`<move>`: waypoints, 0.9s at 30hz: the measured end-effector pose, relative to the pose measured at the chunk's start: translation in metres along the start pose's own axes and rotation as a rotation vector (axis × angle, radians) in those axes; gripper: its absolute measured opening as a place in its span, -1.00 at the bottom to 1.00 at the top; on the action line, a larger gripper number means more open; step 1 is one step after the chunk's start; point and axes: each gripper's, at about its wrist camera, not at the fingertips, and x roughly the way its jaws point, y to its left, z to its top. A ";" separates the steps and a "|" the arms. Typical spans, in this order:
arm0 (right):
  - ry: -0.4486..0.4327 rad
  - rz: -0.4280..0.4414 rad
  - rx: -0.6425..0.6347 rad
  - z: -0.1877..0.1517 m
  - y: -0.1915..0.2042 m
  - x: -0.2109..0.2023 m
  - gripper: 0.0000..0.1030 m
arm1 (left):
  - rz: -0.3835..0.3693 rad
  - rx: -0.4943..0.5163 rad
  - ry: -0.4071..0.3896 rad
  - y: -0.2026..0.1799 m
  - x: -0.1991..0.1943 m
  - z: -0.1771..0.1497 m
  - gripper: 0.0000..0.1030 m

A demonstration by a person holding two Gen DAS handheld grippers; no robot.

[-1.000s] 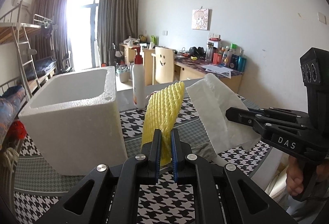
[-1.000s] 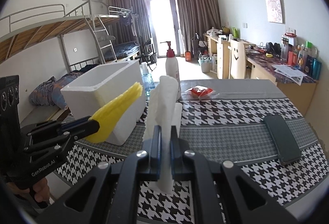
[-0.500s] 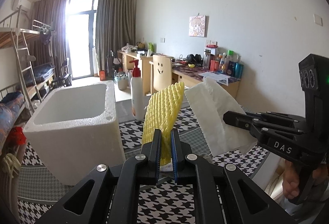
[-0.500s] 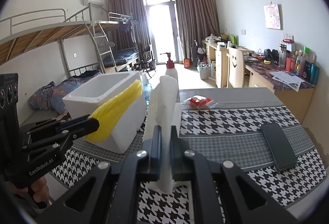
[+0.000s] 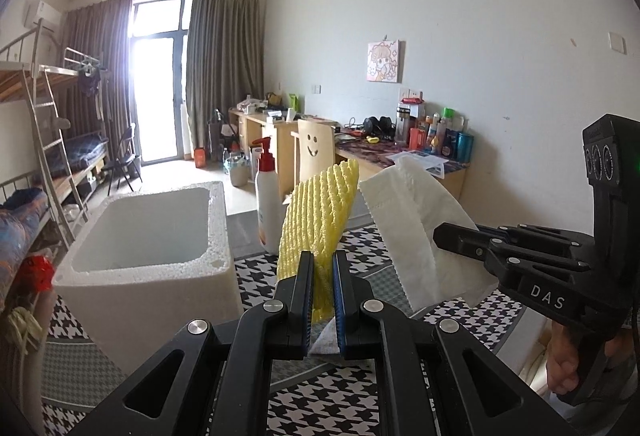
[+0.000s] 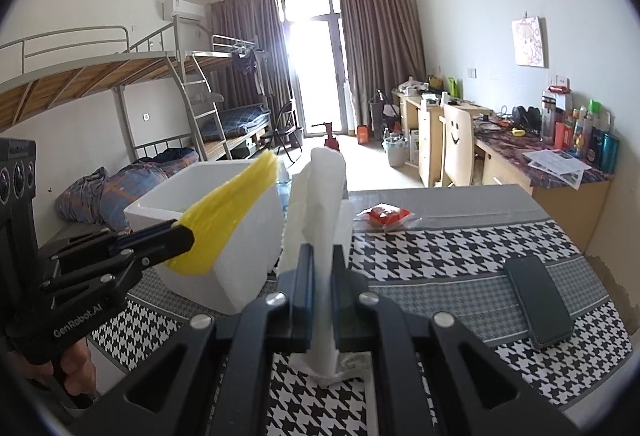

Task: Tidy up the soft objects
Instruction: 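Lift the yellow mesh with the left tool toward the foam box while the right tool carries the tissue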

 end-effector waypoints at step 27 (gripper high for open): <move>-0.060 0.001 -0.016 0.025 0.003 0.002 -0.81 | 0.040 0.006 -0.063 0.009 0.003 0.027 -0.81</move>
